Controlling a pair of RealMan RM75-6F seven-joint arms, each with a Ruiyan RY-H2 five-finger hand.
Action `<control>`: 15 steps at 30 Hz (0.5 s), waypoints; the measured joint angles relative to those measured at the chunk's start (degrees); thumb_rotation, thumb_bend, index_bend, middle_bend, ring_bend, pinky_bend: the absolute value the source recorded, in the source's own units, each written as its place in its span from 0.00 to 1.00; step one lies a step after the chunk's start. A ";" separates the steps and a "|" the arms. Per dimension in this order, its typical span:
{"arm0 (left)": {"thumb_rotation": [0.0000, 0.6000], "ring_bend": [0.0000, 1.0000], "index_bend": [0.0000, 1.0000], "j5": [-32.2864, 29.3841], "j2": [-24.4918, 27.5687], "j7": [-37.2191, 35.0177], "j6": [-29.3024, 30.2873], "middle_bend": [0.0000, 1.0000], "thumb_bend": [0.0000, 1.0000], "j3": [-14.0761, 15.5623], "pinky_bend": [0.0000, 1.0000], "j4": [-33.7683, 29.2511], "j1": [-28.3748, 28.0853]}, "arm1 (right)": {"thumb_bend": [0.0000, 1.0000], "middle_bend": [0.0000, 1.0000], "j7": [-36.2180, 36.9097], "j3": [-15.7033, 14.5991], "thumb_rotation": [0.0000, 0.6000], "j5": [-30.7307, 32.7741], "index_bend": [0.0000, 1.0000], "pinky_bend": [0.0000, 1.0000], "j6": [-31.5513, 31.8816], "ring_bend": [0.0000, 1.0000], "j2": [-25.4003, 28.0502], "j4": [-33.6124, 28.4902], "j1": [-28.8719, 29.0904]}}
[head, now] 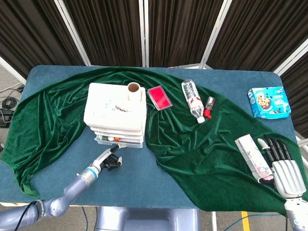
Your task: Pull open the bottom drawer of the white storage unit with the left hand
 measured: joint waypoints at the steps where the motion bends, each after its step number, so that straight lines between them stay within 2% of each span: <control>1: 1.00 0.88 0.24 0.58 0.13 -0.20 0.16 0.91 0.72 0.18 0.82 -0.27 0.30 | 0.06 0.00 -0.02 -0.01 1.00 -0.01 0.00 0.00 -0.02 0.00 0.00 -0.02 0.00; 8: 1.00 0.88 0.19 3.04 1.02 -1.22 0.87 0.91 0.72 1.67 0.82 -0.43 1.76 | 0.06 0.00 -0.14 0.06 1.00 0.09 0.00 0.00 0.16 0.00 -0.01 -0.10 -0.08; 15: 1.00 0.88 0.18 5.44 1.32 -2.96 1.94 0.91 0.72 2.09 0.82 0.28 2.91 | 0.06 0.00 -0.29 0.10 1.00 0.24 0.00 0.00 -0.01 0.00 -0.05 -0.11 -0.06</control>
